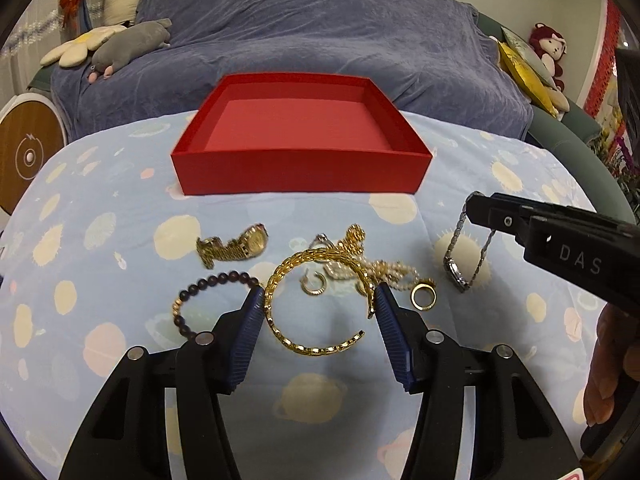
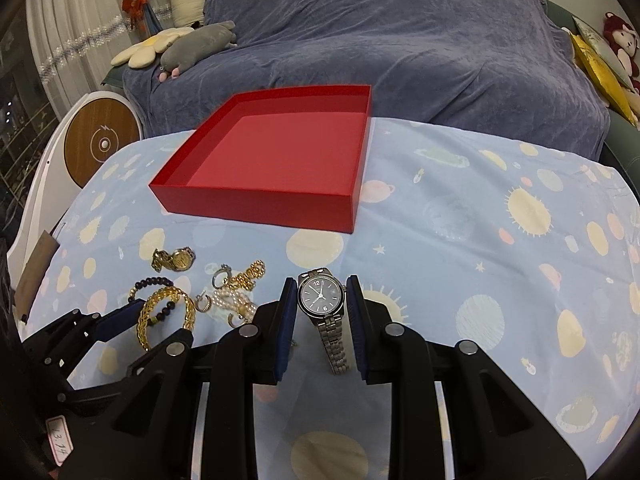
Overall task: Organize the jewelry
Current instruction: 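Close the left tool on the gold bangle while the right tool holds the silver watch, then carry the bangle and watch into the red box and open both tools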
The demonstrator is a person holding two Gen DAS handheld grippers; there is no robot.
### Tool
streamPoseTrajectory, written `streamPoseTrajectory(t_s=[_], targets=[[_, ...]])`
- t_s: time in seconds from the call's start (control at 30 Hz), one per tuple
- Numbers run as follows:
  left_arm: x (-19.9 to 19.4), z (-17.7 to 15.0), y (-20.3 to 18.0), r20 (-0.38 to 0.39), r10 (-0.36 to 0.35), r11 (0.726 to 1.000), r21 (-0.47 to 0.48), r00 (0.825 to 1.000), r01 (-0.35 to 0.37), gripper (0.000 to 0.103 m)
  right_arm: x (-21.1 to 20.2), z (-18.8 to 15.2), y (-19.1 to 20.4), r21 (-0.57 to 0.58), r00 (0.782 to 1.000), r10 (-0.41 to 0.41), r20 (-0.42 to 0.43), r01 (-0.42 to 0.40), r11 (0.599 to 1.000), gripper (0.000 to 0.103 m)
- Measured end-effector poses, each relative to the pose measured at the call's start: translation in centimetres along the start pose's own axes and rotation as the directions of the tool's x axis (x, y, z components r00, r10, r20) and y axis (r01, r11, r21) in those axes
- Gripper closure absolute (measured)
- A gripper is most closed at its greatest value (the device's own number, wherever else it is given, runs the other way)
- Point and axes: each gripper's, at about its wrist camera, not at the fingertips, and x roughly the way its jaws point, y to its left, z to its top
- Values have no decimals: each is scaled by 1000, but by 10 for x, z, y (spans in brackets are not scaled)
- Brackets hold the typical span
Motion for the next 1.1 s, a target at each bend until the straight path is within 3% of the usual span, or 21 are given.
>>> streamPoseTrajectory(t_s=[0.17,0.3,0.4,0.6,0.8,1.1], targets=[[-16,45,27,48,6,1000,-4,999,-6,50,-7,37,7,8,998,22,66,-23,1000,79],[-13,92,43,105,49,998,34,993,-53,49,-2,88,3,40,992,33,126,-38,998,79],[1,128,51,128,59,997,50,990,-66,49,10,127,2,40,985,10,170,-17,999,79],[57,193,57,113,59,996,54,992,-65,49,63,185,0,67,986,17,165,-28,997,79],[113,223,58,91,56,997,54,994,-62,49,119,202,-3,55,993,-17,114,11,998,79],[163,235,59,28,102,991,84,994,-104,48,171,201,-19,60,999,-42,28,40,997,78]])
